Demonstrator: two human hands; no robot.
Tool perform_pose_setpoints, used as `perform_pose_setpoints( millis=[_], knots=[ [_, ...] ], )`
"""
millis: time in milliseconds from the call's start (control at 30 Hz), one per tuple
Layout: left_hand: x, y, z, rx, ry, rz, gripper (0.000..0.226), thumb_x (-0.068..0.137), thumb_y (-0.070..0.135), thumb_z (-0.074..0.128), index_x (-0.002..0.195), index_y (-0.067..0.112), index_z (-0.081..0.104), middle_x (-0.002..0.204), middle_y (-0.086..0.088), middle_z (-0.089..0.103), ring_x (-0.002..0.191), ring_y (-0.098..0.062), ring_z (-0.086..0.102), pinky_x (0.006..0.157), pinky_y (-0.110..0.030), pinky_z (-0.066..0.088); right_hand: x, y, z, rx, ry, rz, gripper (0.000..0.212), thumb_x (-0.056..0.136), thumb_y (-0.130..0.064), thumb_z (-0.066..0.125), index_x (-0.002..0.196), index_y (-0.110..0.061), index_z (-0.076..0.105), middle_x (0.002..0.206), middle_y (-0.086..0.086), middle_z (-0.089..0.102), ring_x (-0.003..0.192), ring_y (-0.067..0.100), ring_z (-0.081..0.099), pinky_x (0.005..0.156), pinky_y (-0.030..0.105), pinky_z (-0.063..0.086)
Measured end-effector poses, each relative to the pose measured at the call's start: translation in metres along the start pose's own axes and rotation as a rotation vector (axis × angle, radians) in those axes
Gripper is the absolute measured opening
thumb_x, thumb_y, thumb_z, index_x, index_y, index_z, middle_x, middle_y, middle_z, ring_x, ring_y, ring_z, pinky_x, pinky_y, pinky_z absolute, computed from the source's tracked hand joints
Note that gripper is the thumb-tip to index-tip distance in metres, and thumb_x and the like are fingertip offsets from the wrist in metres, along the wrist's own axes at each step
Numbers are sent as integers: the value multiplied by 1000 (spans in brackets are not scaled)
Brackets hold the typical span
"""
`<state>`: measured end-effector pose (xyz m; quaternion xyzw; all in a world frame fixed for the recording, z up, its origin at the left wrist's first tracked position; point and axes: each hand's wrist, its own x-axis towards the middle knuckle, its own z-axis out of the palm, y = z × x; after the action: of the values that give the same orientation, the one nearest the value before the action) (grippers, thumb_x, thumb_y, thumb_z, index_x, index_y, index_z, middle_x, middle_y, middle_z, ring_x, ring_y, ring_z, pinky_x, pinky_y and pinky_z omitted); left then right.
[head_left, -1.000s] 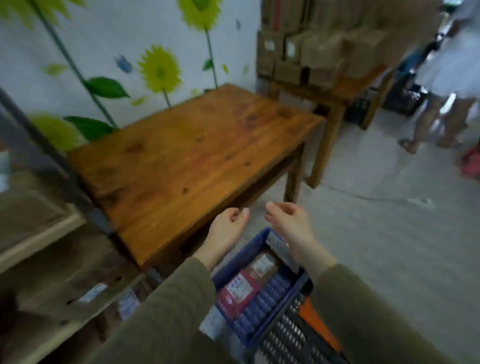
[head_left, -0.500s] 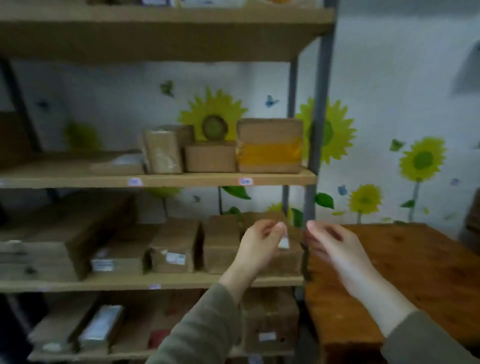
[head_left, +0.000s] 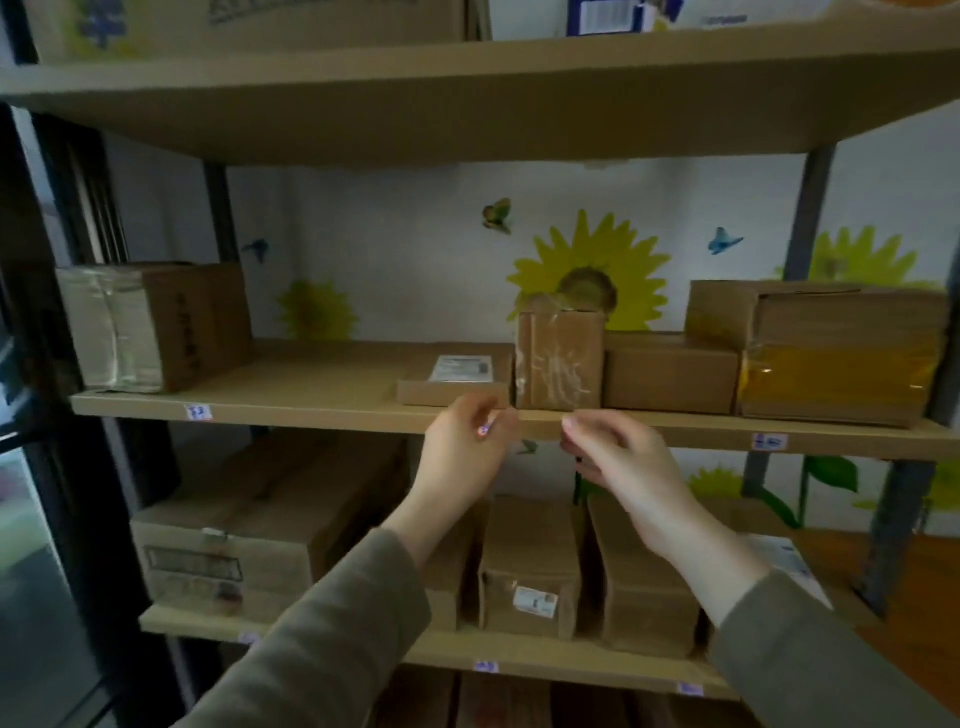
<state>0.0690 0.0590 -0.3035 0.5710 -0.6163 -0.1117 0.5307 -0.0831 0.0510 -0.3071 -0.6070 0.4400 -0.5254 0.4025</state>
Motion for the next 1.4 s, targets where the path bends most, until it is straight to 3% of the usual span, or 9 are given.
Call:
perform_pose_setpoints(
  millis=[133,233,333,567,667,800,967,1233,1400],
  knots=[
    [39,-31,-29,165,127,9,40,93,26,52,129,8,51,127,-8,54,115,-19,51,90,-25,42,25,-5,35,-133,4,-66,32,93,-27,54,123,-16,57,109,-5,57,110,12,54,97,29,45],
    [73,-51,-41,264,200,-145,42,94,31,49,124,2,53,126,-14,52,112,-25,50,86,-29,39,44,-6,49,-182,23,-76,32,95,-23,51,125,-12,56,117,1,59,111,15,54,100,35,45],
    [98,-67,-44,346,142,-257,43,92,42,47,95,1,61,103,-16,62,97,-28,57,74,-31,43,59,-6,57,-254,16,-41,33,96,-24,48,124,-9,56,114,4,60,105,17,55,96,36,47],
    [105,-68,-47,229,31,-295,32,87,36,58,77,7,64,68,-1,58,62,-13,52,50,-22,37,75,-11,65,-293,-38,4,33,97,-22,46,120,-1,55,120,15,59,103,24,59,96,42,48],
    [96,-66,-54,163,63,-295,29,86,30,62,66,12,51,60,4,47,56,-8,44,47,-20,29,74,-11,69,-259,-49,5,24,96,-22,48,107,-4,60,102,17,64,85,20,62,75,32,54],
    [79,-71,-68,29,144,-252,15,84,25,65,86,11,62,74,4,56,69,-10,52,54,-18,36,69,-7,72,-185,-65,-6,14,94,-24,52,99,-14,60,87,0,59,74,7,57,56,16,45],
    [52,-82,-81,-259,278,-267,25,80,11,68,104,9,63,94,-1,66,86,-14,64,74,-27,53,57,4,84,-46,-33,-51,10,87,-27,63,86,-18,61,85,0,63,82,11,60,68,18,46],
    [43,-94,-83,-497,321,-297,25,81,1,65,102,12,58,109,-10,66,98,-26,66,88,-42,54,57,10,98,124,14,-51,27,84,-13,67,109,-19,61,102,-3,64,100,13,59,87,26,48],
    [58,-93,-94,-288,325,-200,30,86,9,61,116,9,56,105,0,61,97,-14,60,72,-17,48,63,-4,109,-1,-20,-89,38,90,-15,59,128,-12,55,123,1,60,115,18,55,102,38,45]
  ],
)
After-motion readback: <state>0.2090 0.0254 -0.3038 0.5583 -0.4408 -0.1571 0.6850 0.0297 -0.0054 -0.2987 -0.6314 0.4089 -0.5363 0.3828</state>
